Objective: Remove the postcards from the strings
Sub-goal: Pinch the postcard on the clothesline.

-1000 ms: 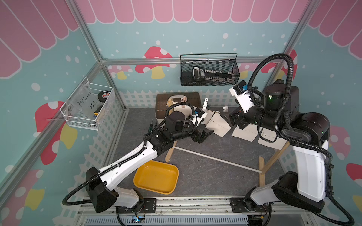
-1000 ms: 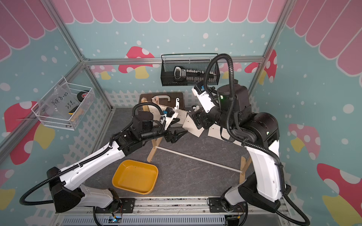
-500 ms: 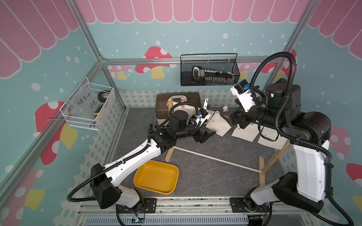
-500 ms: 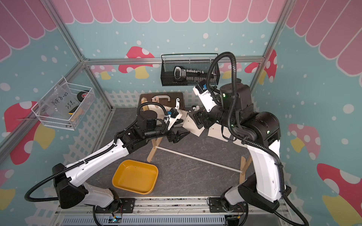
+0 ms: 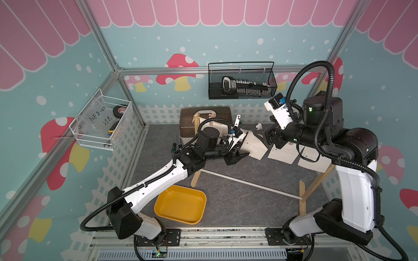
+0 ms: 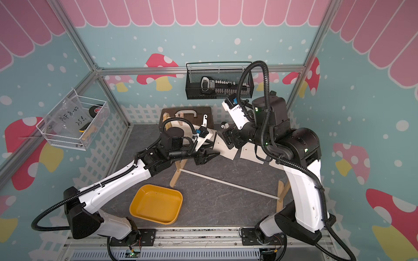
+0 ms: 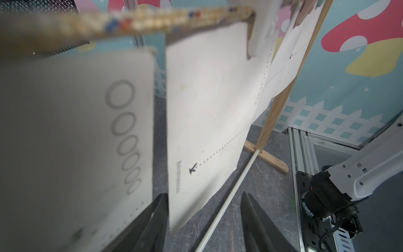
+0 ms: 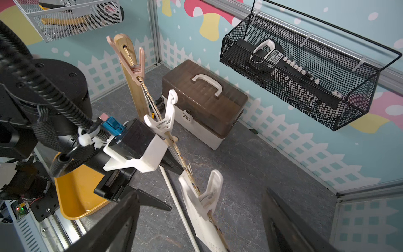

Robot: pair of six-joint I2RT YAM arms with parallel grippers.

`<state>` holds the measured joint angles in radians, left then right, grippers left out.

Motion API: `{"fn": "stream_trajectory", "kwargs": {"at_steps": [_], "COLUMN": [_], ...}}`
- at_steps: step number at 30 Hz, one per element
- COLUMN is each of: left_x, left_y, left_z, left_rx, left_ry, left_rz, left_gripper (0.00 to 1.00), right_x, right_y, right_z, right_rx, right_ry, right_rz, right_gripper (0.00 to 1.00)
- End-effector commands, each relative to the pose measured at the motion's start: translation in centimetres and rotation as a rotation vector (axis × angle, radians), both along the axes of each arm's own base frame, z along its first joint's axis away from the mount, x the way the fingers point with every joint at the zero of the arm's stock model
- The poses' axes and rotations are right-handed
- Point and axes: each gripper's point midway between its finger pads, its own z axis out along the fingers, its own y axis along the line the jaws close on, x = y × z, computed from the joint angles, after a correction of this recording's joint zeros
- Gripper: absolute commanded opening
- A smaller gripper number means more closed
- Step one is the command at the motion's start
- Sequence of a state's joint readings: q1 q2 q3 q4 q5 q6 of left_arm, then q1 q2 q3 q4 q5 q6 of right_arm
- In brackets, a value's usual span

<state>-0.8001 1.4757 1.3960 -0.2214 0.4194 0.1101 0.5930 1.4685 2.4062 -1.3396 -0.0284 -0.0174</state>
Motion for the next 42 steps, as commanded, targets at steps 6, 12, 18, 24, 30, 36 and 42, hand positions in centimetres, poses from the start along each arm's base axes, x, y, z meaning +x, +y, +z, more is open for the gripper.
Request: {"fn": "stream_trajectory", "kwargs": {"at_steps": [6, 12, 18, 24, 30, 36, 42], "left_x": [-0.8, -0.3, -0.1, 0.0, 0.1, 0.5, 0.6], "left_y": [-0.3, -0.3, -0.7, -0.7, -0.5, -0.5, -0.6], "left_z": [-0.2, -0.5, -0.7, -0.6, -0.5, -0.4, 0.0], "left_rx": [0.002, 0.004, 0.001, -0.008, -0.033, -0.064, -0.09], "left_ry": [0.009, 0.012, 0.022, 0.018, 0.025, 0.057, 0.088], "left_rz": [-0.042, -0.025, -0.042, -0.039, -0.045, -0.071, -0.105], "left_gripper": [0.44, 0.37, 0.28, 0.22, 0.27, 0.38, 0.38], "right_x": [-0.2, 0.4, 1.2, 2.0, 2.4, 2.5, 2.7], "right_y": [-0.1, -0.9, -1.2, -1.6, -1.1, -0.8, -0.4], "right_z": [-0.1, 0.1, -0.3, -0.2, -0.8, -1.1, -1.3], "right_rx": [-0.003, -0.016, -0.024, -0.034, -0.044, -0.037, -0.031], "right_ry": [0.005, -0.013, -0.004, -0.014, 0.003, 0.018, 0.029], "right_rz": [0.015, -0.017, -0.033, -0.063, -0.04, -0.023, -0.005], "right_gripper": [0.86, 0.87, 0.88, 0.88, 0.88, 0.88, 0.88]}}
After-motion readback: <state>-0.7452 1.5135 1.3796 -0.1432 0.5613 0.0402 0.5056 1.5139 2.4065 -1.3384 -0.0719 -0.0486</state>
